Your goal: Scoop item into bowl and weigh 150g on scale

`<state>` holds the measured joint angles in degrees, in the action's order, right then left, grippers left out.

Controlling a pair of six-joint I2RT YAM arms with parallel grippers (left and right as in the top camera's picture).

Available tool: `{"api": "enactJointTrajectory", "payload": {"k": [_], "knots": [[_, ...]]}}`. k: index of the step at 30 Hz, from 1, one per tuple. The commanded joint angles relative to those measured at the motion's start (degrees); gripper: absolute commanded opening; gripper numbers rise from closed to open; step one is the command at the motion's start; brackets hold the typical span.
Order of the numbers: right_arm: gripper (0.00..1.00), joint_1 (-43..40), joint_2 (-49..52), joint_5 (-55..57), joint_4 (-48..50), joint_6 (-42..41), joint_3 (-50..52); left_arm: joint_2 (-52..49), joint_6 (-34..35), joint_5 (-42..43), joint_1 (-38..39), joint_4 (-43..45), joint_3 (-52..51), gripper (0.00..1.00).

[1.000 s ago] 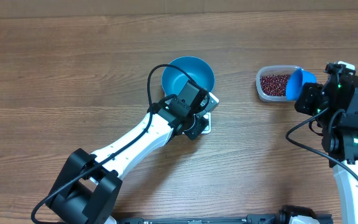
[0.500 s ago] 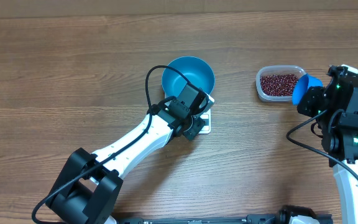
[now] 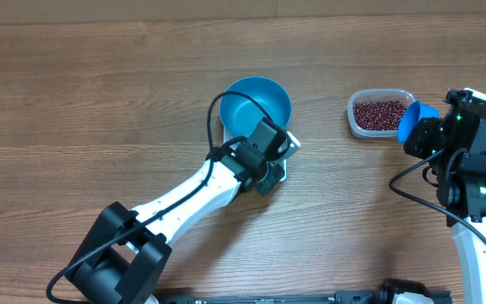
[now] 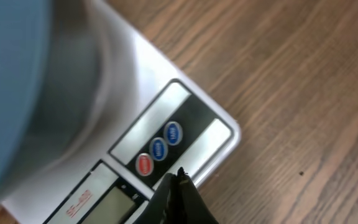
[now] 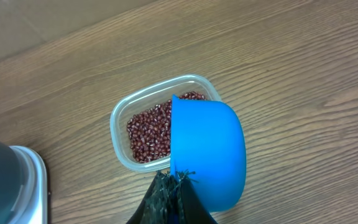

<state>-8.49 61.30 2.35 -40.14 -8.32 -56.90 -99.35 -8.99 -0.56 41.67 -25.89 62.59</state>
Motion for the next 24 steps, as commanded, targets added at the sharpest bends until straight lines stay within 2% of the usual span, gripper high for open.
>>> {"api": "enactJointTrajectory", "payload": {"k": [1, 7, 14, 24], "knots": [[0.04, 0.11, -0.04, 0.63, 0.13, 0.9, -2.05, -0.72, -6.05, 2.69, 0.35, 0.17, -0.81, 0.04], [0.04, 0.11, -0.02, 0.63, 0.13, 0.92, -2.05, -0.74, -8.07, 3.17, 0.31, 0.33, -1.38, 0.04], [0.04, 0.11, -0.02, 1.62, 0.07, 1.14, -2.05, -1.92, -14.82, 3.02, 0.31, -0.02, -1.38, 0.04], [0.04, 0.11, -0.04, 1.64, -0.33, 1.09, -2.05, -4.92, -12.79, -2.8, 0.31, 1.16, -1.38, 0.04]]}}
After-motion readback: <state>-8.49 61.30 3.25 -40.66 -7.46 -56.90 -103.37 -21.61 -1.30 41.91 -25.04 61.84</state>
